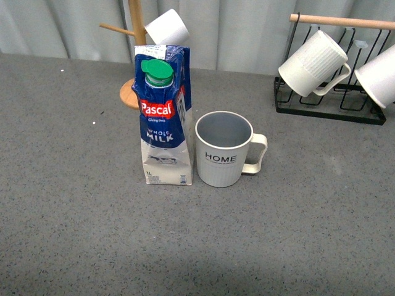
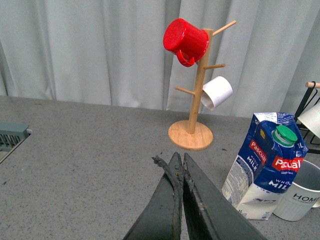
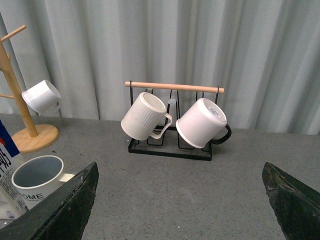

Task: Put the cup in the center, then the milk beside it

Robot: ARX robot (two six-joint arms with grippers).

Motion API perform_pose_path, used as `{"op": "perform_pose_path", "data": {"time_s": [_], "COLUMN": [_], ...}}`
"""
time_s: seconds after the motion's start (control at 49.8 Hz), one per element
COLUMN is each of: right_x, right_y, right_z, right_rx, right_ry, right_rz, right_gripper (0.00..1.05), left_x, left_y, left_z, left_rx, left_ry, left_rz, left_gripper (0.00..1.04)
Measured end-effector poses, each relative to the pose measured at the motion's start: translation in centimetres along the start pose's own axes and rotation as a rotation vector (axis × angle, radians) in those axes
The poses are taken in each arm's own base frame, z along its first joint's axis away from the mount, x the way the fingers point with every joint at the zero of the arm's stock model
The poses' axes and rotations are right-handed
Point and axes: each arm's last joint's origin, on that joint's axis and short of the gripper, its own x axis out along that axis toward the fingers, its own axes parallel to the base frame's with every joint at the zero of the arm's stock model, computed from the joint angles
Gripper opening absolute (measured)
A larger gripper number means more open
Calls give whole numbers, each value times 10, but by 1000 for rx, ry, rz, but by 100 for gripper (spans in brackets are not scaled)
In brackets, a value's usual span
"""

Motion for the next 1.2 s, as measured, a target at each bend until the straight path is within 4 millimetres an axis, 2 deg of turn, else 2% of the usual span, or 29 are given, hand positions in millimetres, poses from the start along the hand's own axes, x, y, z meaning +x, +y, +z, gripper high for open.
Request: {"op": "perform_pose_path", "data": {"time_s": [0.221, 0.382, 0.904, 1.024, 1.205], "right_x": [0, 0, 0, 0, 0], "right_y": [0, 0, 0, 0, 0], "right_z": [0, 0, 0, 0, 0], "right_rx": [0, 0, 0, 0, 0], "right_ry": [0, 0, 0, 0, 0], "right_rz": [0, 0, 0, 0, 0], "right_gripper": [96, 96, 96, 96, 96], "left_x": [-4, -15, -15, -15, -15], "left_y": [0, 0, 0, 0, 0], "left_z": [0, -3, -3, -3, -3], "left_rx": [0, 0, -1, 0, 0], "left_ry": [0, 8, 6, 6, 6], "left_rz": [0, -2, -2, -2, -2], "left_gripper": [4, 4, 4, 21, 63]}}
